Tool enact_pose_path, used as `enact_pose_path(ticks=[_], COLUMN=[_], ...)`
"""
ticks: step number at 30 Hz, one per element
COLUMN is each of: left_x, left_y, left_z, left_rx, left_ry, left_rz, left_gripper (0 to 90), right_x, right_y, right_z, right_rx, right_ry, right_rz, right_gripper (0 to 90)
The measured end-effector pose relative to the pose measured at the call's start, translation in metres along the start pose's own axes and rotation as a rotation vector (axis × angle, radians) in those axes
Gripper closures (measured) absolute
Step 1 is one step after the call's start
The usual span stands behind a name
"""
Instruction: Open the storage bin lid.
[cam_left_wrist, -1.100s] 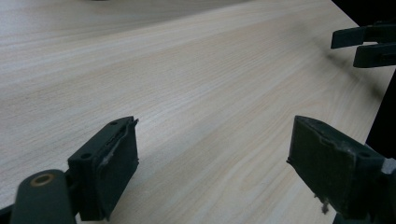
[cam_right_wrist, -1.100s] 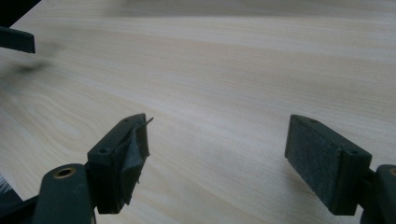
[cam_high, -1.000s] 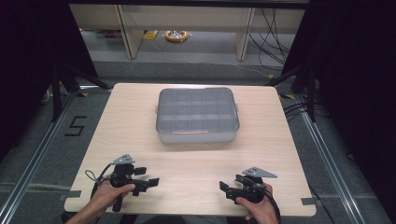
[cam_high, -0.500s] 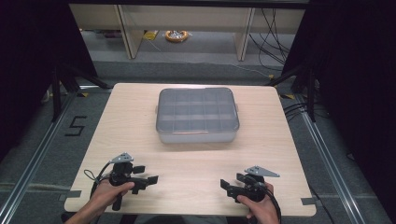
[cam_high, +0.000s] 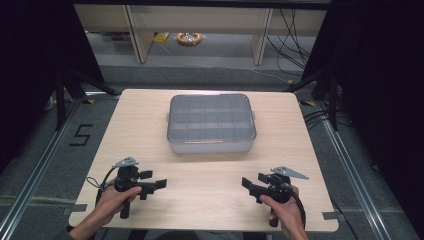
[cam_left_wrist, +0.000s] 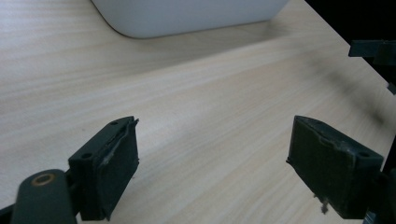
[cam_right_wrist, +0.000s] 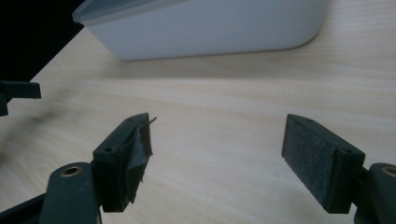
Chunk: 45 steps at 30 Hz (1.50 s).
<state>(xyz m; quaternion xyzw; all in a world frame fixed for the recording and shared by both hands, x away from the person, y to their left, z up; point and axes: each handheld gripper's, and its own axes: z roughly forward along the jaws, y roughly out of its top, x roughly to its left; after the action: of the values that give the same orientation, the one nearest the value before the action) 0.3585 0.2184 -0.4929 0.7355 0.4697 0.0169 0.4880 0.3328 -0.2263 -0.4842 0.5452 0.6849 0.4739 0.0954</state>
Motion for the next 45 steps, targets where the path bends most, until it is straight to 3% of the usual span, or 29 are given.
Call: enact_pose_path(ticks=[8,12,13,16,17,18,19,21,23,24,25,29,30,32,33,35,37,40,41,42,43,44,45], left_x=[0.011,0.015,0.016,0.019,0.021,0.023,0.025,0.029,0.034,0.036,0.038,0.043,0.044,0.048,0.050,0.054,0.058,0.061,0.061,0.063,0.063,0.064,0.065], left_y=[0.016,0.023,0.025,0.031,0.033,0.036,0.039,0.045,0.051,0.054,0.057,0.070,0.073,0.081,0.085,0.092,0.099,0.108,0.111,0.113,0.114,0.117,0.119], left_z=[0.004,0.006,0.007,0.009,0.009,0.010,0.010,0.011,0.013,0.014,0.014,0.015,0.017,0.020,0.023,0.028,0.032,0.039,0.041,0.043,0.045,0.048,0.049], left_rx=[-0.027,-0.044,-0.050,-0.058,-0.057,-0.074,-0.072,-0.087,-0.097,-0.098,-0.101,-0.122,-0.132,-0.134,-0.135,-0.140,-0.140,-0.143,-0.148,-0.130,-0.132,-0.137,-0.138], left_ry=[0.014,0.026,0.044,0.045,0.051,0.056,0.059,0.069,0.048,0.042,0.042,0.066,0.068,0.070,0.070,0.066,0.065,0.082,0.078,0.076,0.075,0.083,0.083], left_rz=[-0.044,-0.035,-0.028,-0.026,-0.026,-0.036,-0.039,-0.052,-0.090,-0.103,-0.095,-0.108,-0.107,-0.121,-0.133,-0.157,-0.165,-0.172,-0.176,-0.166,-0.171,-0.182,-0.179], left_gripper=[17.8,20.0,20.7,22.5,22.7,23.1,23.7,24.1,25.4,26.3,27.1,28.6,29.4,29.7,29.7,30.4,30.8,31.5,31.8,31.8,31.8,31.7,31.6], right_x=[-0.011,-0.020,-0.023,-0.026,-0.033,-0.033,-0.037,-0.039,-0.047,-0.042,-0.048,-0.060,-0.069,-0.070,-0.075,-0.078,-0.081,-0.082,-0.085,-0.082,-0.085,-0.082,-0.083], right_y=[0.030,0.043,0.046,0.054,0.056,0.059,0.061,0.067,0.074,0.077,0.080,0.092,0.093,0.100,0.102,0.108,0.114,0.122,0.124,0.127,0.129,0.131,0.134], right_z=[0.007,0.011,0.012,0.015,0.017,0.017,0.018,0.020,0.023,0.022,0.026,0.032,0.035,0.037,0.040,0.043,0.046,0.051,0.054,0.056,0.058,0.060,0.063], right_rx=[-0.064,-0.078,-0.079,-0.082,-0.100,-0.093,-0.105,-0.108,-0.121,-0.096,-0.108,-0.097,-0.130,-0.115,-0.134,-0.130,-0.141,-0.136,-0.140,-0.133,-0.137,-0.130,-0.131], right_ry=[-0.007,-0.025,-0.032,-0.025,-0.028,-0.019,-0.031,-0.036,-0.050,-0.044,-0.056,-0.066,-0.069,-0.068,-0.075,-0.072,-0.080,-0.085,-0.085,-0.099,-0.105,-0.101,-0.101], right_rz=[0.024,0.035,0.043,0.108,0.070,0.107,0.086,0.118,0.091,0.189,0.162,0.243,0.169,0.225,0.189,0.226,0.212,0.231,0.191,0.212,0.178,0.227,0.209], right_gripper=[28.1,29.1,29.3,29.7,29.9,30.3,30.6,31.1,31.5,31.5,31.5,32.1,32.2,32.2,32.2,32.2,32.4,33.1,33.4,33.9,34.4,34.7,35.3])
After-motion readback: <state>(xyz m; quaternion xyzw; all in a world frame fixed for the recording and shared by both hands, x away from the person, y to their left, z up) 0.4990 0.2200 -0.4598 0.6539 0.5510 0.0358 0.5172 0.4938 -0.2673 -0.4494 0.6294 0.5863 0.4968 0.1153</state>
